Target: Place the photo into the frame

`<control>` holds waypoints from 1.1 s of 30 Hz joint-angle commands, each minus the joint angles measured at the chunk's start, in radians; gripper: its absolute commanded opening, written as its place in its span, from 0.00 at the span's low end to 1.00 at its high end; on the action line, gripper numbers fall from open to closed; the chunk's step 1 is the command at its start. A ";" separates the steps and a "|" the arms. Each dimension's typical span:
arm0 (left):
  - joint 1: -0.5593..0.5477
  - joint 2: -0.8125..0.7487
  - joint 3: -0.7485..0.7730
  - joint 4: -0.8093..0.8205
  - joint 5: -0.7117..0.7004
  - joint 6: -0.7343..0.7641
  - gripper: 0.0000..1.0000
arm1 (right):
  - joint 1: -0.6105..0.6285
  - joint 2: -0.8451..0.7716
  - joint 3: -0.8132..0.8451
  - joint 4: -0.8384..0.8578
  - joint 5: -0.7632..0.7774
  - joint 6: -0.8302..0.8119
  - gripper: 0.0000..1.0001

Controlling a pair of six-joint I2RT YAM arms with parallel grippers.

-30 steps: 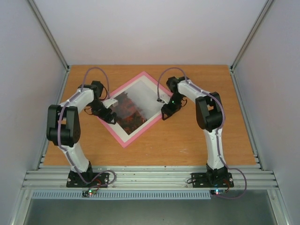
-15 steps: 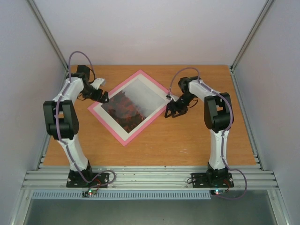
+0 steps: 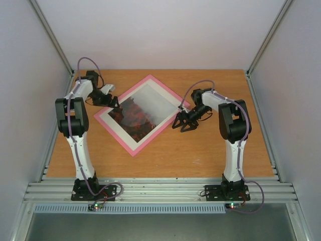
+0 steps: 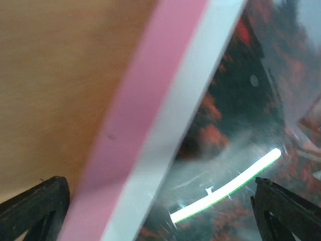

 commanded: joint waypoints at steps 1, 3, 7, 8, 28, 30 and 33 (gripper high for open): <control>-0.026 -0.067 -0.125 -0.075 0.119 0.045 0.99 | -0.030 0.060 0.051 0.008 -0.085 0.036 0.73; -0.048 -0.121 -0.215 -0.079 0.142 0.073 0.99 | -0.044 0.086 0.080 -0.005 -0.098 0.037 0.73; -0.113 -0.258 -0.402 -0.078 0.179 0.115 0.99 | -0.073 0.129 0.129 -0.011 -0.117 0.045 0.73; -0.134 -0.293 -0.443 -0.077 0.189 0.121 0.99 | -0.079 0.137 0.140 -0.013 -0.120 0.046 0.73; -0.201 -0.535 -0.648 0.062 0.084 0.003 0.99 | -0.109 0.096 0.155 -0.023 -0.147 0.037 0.75; -0.202 -0.555 -0.600 0.051 0.069 -0.009 0.99 | -0.140 0.059 0.146 -0.023 -0.128 0.031 0.77; -0.200 -0.575 -0.519 0.024 0.021 -0.021 0.99 | -0.178 -0.003 0.167 -0.034 -0.091 0.003 0.80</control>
